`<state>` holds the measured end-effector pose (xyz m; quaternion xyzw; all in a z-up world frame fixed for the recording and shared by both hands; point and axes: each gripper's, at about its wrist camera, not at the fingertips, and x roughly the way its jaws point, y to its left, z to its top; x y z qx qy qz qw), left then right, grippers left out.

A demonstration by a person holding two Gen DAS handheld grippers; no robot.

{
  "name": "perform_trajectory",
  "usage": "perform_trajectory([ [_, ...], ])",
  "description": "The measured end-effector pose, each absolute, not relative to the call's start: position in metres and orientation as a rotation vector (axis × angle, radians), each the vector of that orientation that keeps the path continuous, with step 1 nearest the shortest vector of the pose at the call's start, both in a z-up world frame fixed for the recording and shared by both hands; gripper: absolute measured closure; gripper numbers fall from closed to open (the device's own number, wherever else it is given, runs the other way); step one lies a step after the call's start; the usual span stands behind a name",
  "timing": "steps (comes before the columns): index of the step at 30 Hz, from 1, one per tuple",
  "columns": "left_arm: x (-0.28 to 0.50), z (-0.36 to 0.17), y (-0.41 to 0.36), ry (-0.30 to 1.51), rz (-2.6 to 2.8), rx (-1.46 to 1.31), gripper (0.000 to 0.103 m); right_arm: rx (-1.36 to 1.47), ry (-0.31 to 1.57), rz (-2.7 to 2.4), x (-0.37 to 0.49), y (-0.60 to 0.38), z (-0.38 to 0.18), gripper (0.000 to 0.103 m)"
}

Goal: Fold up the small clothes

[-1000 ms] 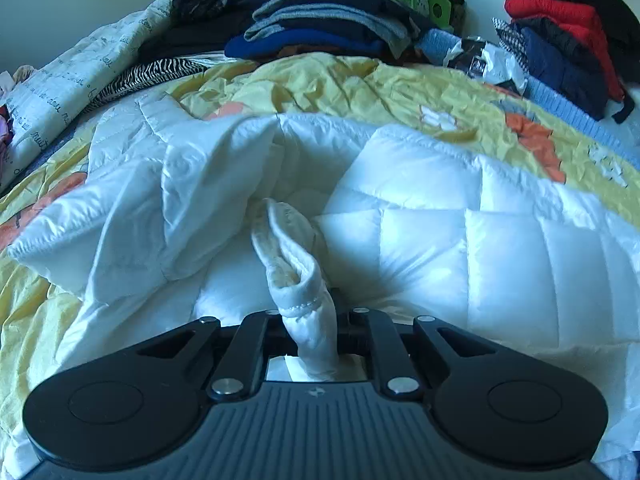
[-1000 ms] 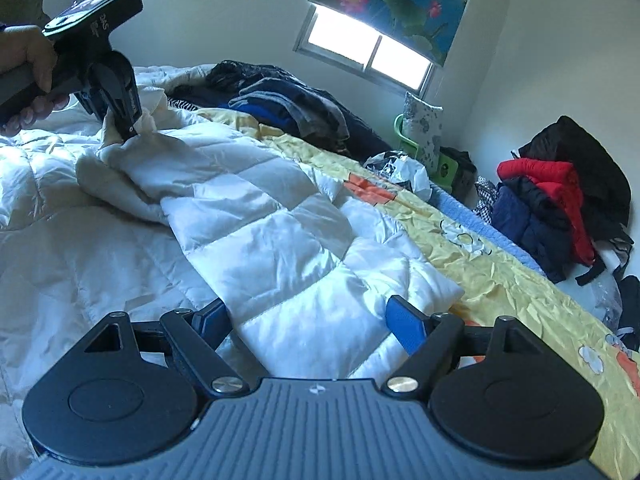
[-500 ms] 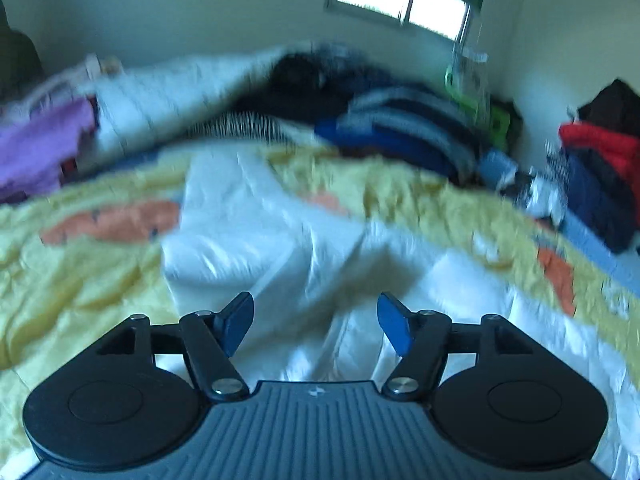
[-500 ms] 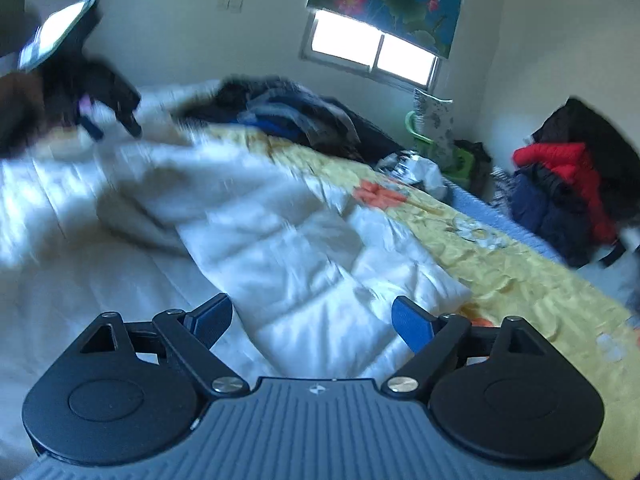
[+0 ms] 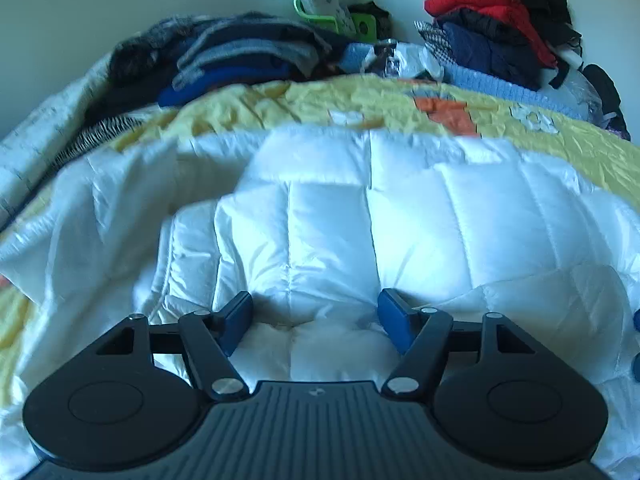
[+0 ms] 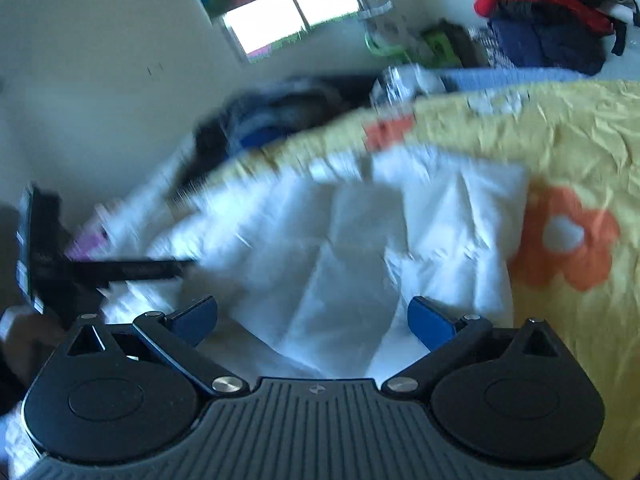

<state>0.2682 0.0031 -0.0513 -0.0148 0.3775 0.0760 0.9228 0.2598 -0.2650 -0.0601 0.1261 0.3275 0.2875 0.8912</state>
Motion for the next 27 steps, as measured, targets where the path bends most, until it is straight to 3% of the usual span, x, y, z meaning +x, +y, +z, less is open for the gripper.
perform_trajectory([
  [10, 0.246, -0.055, 0.011, 0.713, 0.150, -0.058, 0.031, 0.186, 0.679, 0.620, 0.253, -0.254, -0.075, 0.002],
  [13, 0.210, -0.050, 0.006, 0.596, 0.167, 0.004, 0.017, 0.182, 0.671, 0.625, 0.255, -0.255, -0.075, 0.002],
  [17, 0.176, -0.051, 0.015, 0.521, 0.124, 0.032, 0.016, 0.185, 0.665, 0.632, 0.255, -0.256, -0.075, 0.002],
  [22, 0.169, -0.073, 0.049, 0.574, 0.132, -0.102, 0.015, 0.233, 0.662, 0.646, 0.257, -0.263, -0.077, 0.003],
  [24, 0.171, -0.077, 0.063, 0.611, 0.123, -0.195, 0.010, 0.254, 0.660, 0.649, 0.256, -0.266, -0.077, 0.003],
  [25, 0.172, -0.078, 0.068, 0.616, 0.117, -0.225, 0.002, 0.263, 0.659, 0.650, 0.256, -0.267, -0.077, 0.003],
  [27, 0.176, -0.080, 0.072, 0.631, 0.108, -0.246, 0.000, 0.267, 0.659, 0.648, 0.257, -0.266, -0.077, 0.003],
])
